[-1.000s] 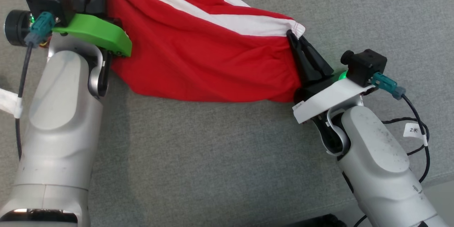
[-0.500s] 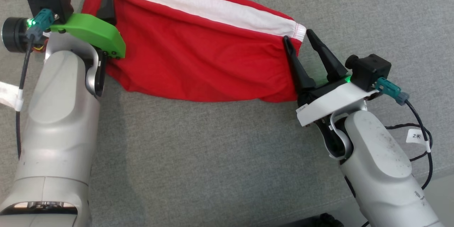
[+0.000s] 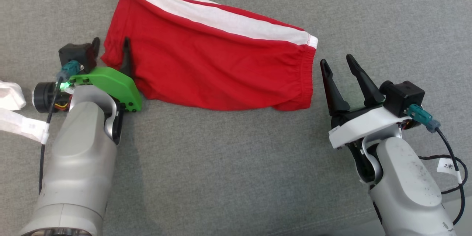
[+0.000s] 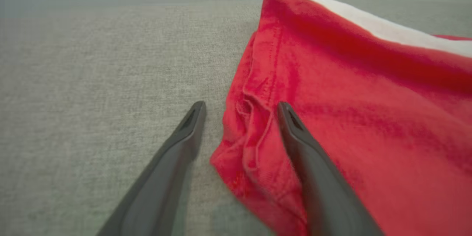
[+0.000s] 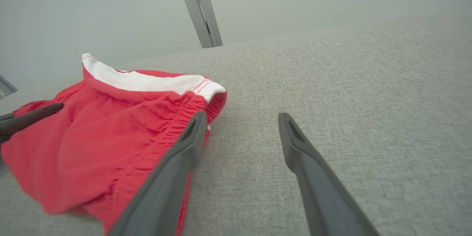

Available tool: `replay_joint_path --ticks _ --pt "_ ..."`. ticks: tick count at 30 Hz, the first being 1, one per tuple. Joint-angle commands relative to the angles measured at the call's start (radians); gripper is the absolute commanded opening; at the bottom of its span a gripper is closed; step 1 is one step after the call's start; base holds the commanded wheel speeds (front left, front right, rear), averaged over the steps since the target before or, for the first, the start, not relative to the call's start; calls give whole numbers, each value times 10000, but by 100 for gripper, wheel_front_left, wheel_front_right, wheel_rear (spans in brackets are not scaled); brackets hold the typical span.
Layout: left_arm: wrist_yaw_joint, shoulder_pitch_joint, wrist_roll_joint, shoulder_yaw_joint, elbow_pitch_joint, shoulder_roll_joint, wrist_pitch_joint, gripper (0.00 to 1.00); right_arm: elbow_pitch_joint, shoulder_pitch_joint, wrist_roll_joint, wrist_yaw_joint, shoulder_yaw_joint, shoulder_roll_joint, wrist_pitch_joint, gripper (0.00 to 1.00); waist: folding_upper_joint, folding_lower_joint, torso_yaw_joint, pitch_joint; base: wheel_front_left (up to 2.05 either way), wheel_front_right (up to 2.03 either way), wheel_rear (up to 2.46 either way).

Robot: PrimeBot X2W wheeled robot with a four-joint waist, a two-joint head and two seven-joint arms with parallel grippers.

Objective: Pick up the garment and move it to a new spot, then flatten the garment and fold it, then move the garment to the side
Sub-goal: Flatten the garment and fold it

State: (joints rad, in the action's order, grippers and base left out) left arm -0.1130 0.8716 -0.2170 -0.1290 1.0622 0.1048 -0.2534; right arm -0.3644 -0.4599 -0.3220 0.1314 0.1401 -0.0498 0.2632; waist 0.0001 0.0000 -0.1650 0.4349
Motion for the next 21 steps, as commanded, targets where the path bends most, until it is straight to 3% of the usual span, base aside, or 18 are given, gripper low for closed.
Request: replay_joint_path --ticks 1,2,12,21 --pt "14 -88 -63 -32 374 -65 205 45 -44 143 107 -14 -60 -32 20 100 -1 0 58 -143 0 0 0" --pt "-32 -86 -109 -83 629 -111 348 0 -77 186 151 -14 -93 -31 20 100 -1 0 67 -206 0 0 0" --pt "-148 -697 -804 4 1160 -322 -16 0 -607 712 660 -16 -531 -34 20 100 -1 0 476 -1377 0 0 0" --pt "-138 -2912 -1358 328 -275 -461 -118 0 -1076 1748 958 -15 -842 -32 21 100 -1 0 1290 -2761 0 0 0"
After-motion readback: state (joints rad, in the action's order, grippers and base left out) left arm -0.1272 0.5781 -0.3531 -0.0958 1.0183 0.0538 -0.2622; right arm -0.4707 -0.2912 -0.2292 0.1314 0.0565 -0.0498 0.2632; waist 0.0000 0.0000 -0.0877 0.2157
